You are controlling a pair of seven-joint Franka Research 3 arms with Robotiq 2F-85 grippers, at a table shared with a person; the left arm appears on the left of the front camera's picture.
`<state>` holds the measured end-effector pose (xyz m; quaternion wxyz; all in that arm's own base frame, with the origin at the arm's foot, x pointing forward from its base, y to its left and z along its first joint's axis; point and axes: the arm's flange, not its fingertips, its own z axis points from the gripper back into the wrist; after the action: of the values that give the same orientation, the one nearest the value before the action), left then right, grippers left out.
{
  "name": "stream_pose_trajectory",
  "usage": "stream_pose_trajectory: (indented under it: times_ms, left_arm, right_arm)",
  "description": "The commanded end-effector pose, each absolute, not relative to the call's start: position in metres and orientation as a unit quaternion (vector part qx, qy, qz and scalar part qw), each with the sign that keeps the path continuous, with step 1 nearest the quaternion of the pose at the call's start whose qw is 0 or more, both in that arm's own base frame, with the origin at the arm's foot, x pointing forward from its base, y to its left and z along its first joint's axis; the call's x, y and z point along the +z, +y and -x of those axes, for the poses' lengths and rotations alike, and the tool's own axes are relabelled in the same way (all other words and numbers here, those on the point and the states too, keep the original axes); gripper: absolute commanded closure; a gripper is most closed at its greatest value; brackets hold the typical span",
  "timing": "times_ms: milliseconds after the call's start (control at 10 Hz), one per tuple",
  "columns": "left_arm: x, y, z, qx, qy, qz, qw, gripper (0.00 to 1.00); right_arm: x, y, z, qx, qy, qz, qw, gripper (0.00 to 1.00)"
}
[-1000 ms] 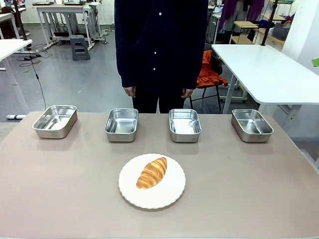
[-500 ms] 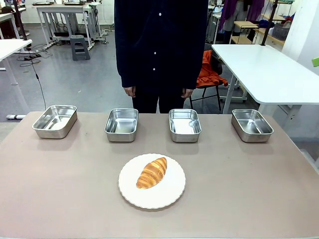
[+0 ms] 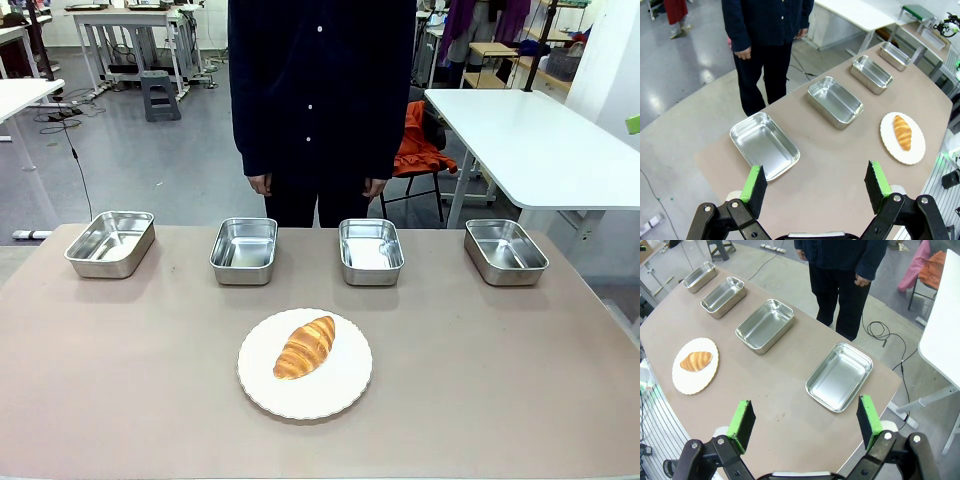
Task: Place the bread in the container.
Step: Place the Butter Roll into the Airtight Container indicated by the human.
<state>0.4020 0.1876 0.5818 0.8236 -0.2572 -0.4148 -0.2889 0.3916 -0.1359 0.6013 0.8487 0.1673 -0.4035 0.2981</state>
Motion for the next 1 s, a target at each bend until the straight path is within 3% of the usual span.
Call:
stream_pose_trajectory:
  times_ms: [0, 900]
  left_arm:
    - [0.5837, 0.1885, -0.3997, -0.293, -0.418, 0.260, 0.820, 0.00]
    - [0.5837, 0.1885, -0.3997, -0.293, -0.418, 0.260, 0.820, 0.00]
  right_arm:
    - [0.6014, -0.1358, -0.3923, 0.300, -0.410, -0.176, 0.843, 0.00]
    - [0.6014, -0.1358, -0.3923, 0.300, -0.410, -0.176, 0.843, 0.00]
